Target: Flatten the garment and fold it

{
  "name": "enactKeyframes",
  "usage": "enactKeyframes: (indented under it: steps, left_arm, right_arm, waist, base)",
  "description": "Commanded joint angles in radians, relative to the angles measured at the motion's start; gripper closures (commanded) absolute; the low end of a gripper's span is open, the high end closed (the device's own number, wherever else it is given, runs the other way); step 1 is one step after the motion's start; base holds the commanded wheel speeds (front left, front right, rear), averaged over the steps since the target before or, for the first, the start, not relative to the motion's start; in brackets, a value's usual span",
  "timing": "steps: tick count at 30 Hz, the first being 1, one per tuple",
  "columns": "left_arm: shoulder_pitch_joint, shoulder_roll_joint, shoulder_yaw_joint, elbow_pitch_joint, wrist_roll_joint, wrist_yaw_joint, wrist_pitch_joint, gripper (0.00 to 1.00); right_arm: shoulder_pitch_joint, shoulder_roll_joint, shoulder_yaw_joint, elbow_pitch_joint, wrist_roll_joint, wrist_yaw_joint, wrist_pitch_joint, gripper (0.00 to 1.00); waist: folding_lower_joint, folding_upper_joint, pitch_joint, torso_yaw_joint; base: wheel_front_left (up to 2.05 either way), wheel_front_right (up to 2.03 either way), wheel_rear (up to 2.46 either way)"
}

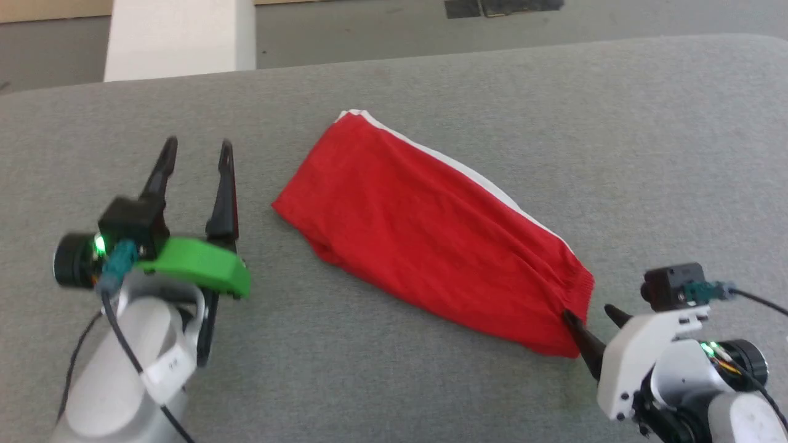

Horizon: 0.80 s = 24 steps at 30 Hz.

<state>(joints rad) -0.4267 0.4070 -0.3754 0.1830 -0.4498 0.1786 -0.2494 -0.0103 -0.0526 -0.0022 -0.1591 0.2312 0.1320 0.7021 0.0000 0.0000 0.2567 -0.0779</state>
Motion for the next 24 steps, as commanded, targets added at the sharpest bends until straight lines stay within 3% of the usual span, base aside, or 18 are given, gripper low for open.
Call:
enactKeyframes:
  steps: [1, 7, 16, 17, 18, 19, 24]
  left_arm:
    - [0.04, 0.008, 0.004, -0.032, 0.001, 0.017, -0.003, 0.0]
    - [0.128, 0.004, -0.001, -0.135, -0.014, 0.056, 0.026, 0.0]
    - [0.15, -0.011, -0.024, -0.156, -0.028, 0.057, 0.044, 0.0]
    - [0.152, -0.012, -0.028, -0.154, -0.029, 0.055, 0.046, 0.0]
    - [0.154, -0.013, -0.032, -0.151, -0.032, 0.052, 0.051, 0.0]
    - [0.155, -0.013, -0.036, -0.148, -0.035, 0.049, 0.056, 0.0]
    - [0.141, -0.026, -0.055, -0.116, -0.071, 0.026, 0.113, 0.0]
  right_arm:
    - [-0.04, 0.002, -0.002, 0.029, 0.007, -0.001, 0.003, 0.0]
    - [-0.141, 0.002, 0.022, 0.182, -0.036, -0.001, 0.019, 0.0]
    - [-0.187, 0.002, 0.051, 0.343, -0.128, -0.001, 0.096, 0.01]
    - [-0.186, 0.002, 0.055, 0.349, -0.131, -0.001, 0.109, 0.62]
    - [-0.186, 0.002, 0.06, 0.349, -0.135, -0.001, 0.116, 0.9]
    - [-0.186, 0.002, 0.063, 0.348, -0.137, -0.001, 0.121, 1.0]
    - [-0.189, 0.002, 0.06, 0.32, -0.153, -0.001, 0.121, 1.0]
  waist:
    - [0.0, 0.0, -0.007, 0.032]
    - [0.0, 0.0, 0.007, 0.084]
    - [0.0, 0.0, 0.007, 0.123]
    - [0.0, 0.0, 0.004, 0.122]
    - [0.0, 0.0, 0.002, 0.12]
    - [0.0, 0.0, 0.0, 0.118]
    - [0.0, 0.0, -0.009, 0.099]
  base:
    - [0.0, 0.0, 0.0]
    - [0.0, 0.0, 0.0]
    - [0.0, 0.0, 0.0]
    - [0.0, 0.0, 0.0]
    - [0.0, 0.0, 0.0]
    - [0.0, 0.0, 0.0]
    - [0.0, 0.0, 0.0]
